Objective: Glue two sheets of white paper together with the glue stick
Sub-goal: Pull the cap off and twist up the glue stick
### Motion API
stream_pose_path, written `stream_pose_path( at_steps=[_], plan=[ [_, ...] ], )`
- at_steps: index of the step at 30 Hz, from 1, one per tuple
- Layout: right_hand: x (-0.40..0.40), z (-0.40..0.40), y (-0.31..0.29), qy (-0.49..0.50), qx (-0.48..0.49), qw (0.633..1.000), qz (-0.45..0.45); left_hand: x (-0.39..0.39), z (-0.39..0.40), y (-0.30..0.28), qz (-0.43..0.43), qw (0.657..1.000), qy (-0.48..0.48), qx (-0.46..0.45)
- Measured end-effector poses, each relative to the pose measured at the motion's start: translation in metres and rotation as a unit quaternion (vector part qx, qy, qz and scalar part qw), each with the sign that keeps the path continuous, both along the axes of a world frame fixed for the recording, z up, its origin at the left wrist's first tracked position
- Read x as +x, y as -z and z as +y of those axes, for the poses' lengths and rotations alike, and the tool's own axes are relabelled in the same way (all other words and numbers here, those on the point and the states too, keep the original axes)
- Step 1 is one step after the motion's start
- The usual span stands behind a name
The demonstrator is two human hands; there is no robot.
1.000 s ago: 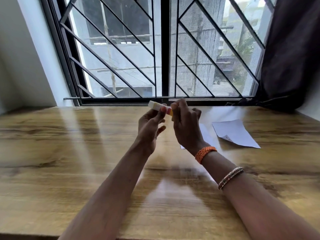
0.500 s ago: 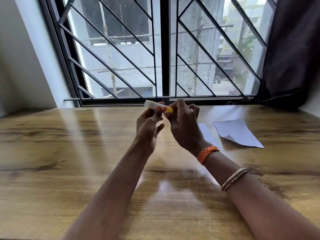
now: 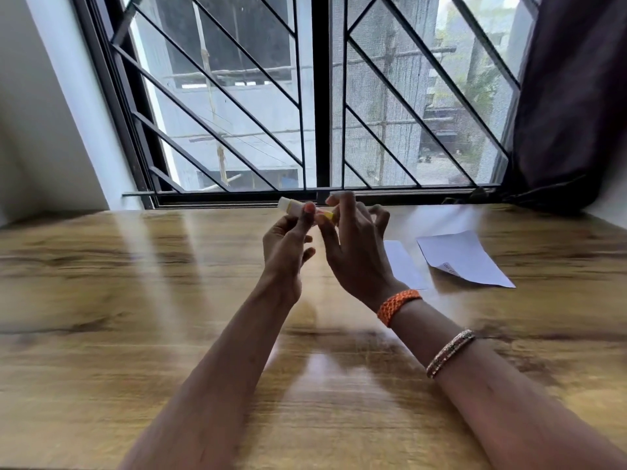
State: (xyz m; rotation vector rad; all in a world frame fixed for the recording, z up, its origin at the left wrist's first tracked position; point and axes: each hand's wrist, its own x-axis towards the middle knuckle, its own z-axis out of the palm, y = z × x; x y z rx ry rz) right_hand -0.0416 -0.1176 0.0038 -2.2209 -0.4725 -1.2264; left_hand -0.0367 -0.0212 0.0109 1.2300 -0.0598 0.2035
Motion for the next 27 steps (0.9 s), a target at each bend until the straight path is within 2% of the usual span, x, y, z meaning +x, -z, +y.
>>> stream_pose_path(
  at_steps=[3, 8, 18, 22, 27],
  plan=[
    [-0.0028, 0.0027, -0.0017, 0.039, -0.067, 0.996, -0.042, 0.0007, 0.0021, -0.0013, 0.012, 0.999, -0.013, -0.034],
    [-0.0009, -0.003, -0.0054, 0.162, -0.157, 0.973, -0.055, 0.0002, 0.0011, -0.0018, 0.017, 0.999, -0.022, -0.034],
    [0.0014, -0.0071, -0.0075, 0.176, -0.121, 0.976, -0.041, -0.0014, -0.0026, -0.0019, -0.011, 0.999, 0.034, -0.026],
    [-0.0003, -0.0032, -0.0068, 0.164, -0.107, 0.98, -0.032, -0.0016, -0.0006, -0.0025, -0.002, 0.999, 0.004, -0.032],
    [-0.0018, -0.0023, -0.0072, 0.172, -0.142, 0.973, -0.059, -0.0009, 0.0026, -0.0049, 0.02, 0.998, -0.029, -0.055]
  ],
)
